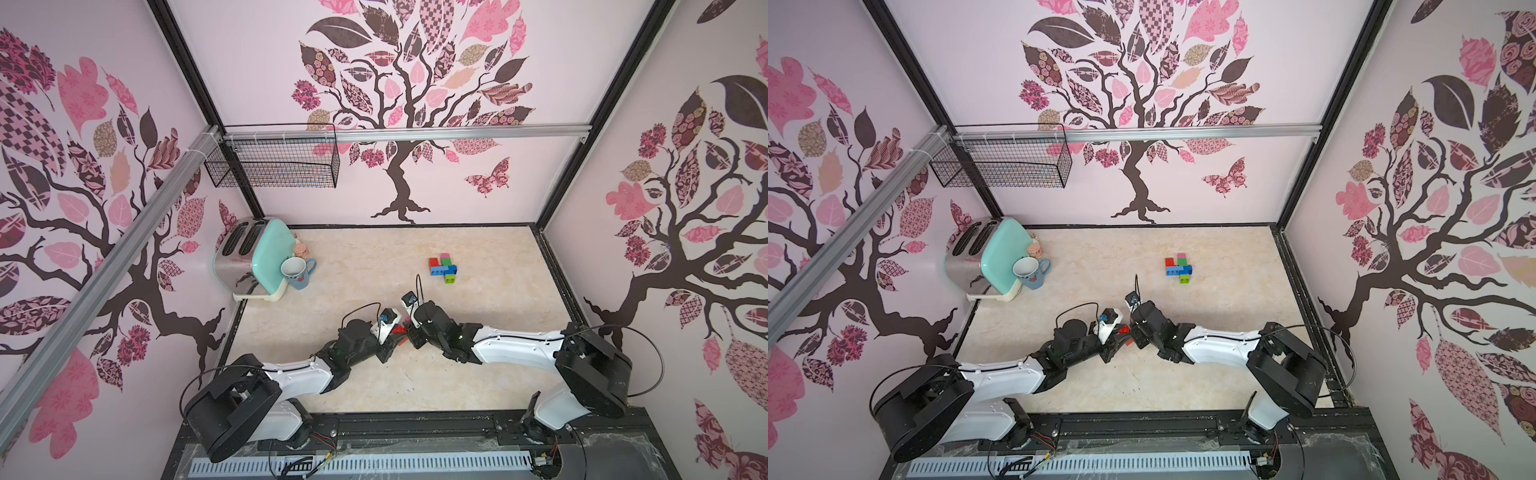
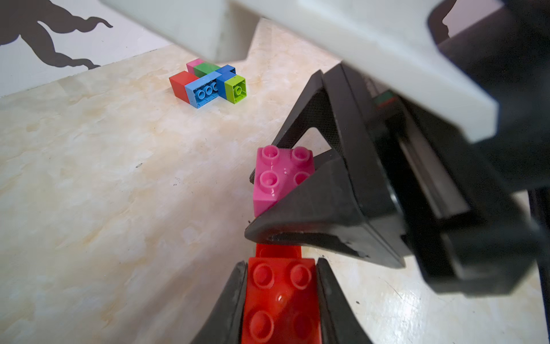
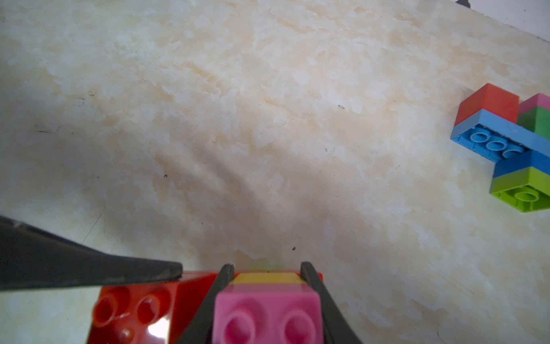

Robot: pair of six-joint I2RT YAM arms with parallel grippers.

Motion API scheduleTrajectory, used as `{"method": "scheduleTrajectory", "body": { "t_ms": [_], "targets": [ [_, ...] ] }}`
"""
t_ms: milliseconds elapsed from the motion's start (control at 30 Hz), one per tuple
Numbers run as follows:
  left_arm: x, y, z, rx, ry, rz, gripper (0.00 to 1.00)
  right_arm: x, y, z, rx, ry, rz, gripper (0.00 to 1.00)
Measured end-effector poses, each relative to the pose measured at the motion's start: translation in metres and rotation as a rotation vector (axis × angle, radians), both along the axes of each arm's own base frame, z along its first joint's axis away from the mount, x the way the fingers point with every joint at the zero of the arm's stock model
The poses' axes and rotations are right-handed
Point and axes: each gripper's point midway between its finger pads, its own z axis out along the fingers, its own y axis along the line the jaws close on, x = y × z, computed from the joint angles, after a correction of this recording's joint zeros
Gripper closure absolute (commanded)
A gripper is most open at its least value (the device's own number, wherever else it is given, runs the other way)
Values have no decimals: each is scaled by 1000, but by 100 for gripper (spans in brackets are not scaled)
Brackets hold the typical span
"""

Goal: Assemble the number 4 with lego
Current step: Assemble the lego brick with the lego brick.

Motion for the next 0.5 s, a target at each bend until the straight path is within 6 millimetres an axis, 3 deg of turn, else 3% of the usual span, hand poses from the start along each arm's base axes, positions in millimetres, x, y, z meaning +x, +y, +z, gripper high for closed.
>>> {"method": "scheduleTrajectory", "body": {
  "t_ms": [500],
  "targets": [
    [0, -4, -5, 56, -11, 12, 100, -1, -1, -1, 15, -8, 0, 100]
  ]
}}
